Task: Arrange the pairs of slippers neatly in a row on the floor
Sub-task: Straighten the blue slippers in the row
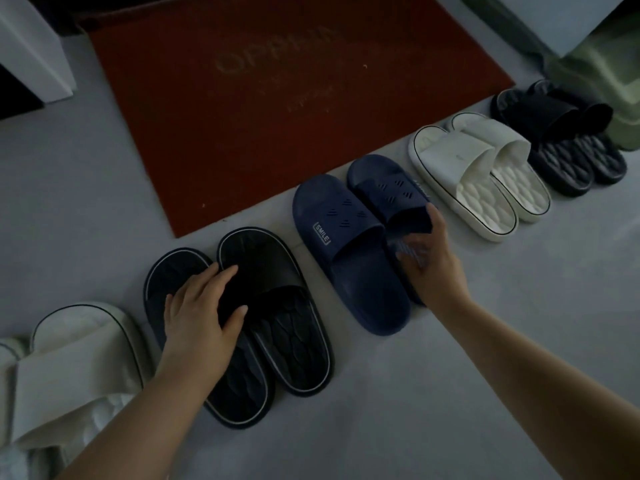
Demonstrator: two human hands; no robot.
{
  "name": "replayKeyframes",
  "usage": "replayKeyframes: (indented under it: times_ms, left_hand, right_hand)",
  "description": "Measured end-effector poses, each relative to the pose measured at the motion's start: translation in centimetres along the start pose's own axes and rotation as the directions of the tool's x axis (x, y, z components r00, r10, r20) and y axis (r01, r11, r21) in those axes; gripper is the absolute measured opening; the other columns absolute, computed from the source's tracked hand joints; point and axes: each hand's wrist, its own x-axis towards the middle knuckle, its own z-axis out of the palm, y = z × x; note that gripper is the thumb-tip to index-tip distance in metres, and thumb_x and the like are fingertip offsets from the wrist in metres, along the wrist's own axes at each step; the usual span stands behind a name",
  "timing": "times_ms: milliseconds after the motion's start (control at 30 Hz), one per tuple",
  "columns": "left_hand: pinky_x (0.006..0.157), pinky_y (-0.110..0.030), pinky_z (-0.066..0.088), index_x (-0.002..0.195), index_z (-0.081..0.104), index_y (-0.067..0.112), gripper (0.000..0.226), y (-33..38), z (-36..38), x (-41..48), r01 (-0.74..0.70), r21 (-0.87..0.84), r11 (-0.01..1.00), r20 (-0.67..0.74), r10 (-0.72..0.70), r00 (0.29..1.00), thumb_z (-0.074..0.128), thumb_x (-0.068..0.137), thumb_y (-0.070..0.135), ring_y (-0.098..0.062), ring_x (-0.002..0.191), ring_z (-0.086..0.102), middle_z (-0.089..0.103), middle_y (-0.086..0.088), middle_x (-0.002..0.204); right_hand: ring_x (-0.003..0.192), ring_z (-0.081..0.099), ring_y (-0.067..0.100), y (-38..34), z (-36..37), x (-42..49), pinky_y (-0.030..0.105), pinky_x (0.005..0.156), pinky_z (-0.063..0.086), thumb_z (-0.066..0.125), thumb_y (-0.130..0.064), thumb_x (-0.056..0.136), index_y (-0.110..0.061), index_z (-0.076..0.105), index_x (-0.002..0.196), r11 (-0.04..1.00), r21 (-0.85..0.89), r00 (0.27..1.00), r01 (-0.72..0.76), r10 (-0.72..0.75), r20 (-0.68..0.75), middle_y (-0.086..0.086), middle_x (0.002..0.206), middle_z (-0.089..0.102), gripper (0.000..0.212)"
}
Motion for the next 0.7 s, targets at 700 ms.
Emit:
replayKeyframes:
  times_ms: [700]
  left_hand:
    - [0.114,-0.042,0.024,0.140,0.029,0.031,0.057,-6.0,-8.6,-4.3,-0.183,0.081,0.980,0.203,0.163,0.965,0.053,0.088,0.034,-0.018,0.136,0.032,0.030,0.003,0.151]
  right_hand:
    - [0.141,0.018,0.031,-9.0,-4.0,-6.8,0.043,0.115,0.012,0.032,-0.050,0.093,-0.022,0.003,0.148,0.679,-0.715,0.869,0.168,0.240,0.432,0.009,0.156,0.011,0.068]
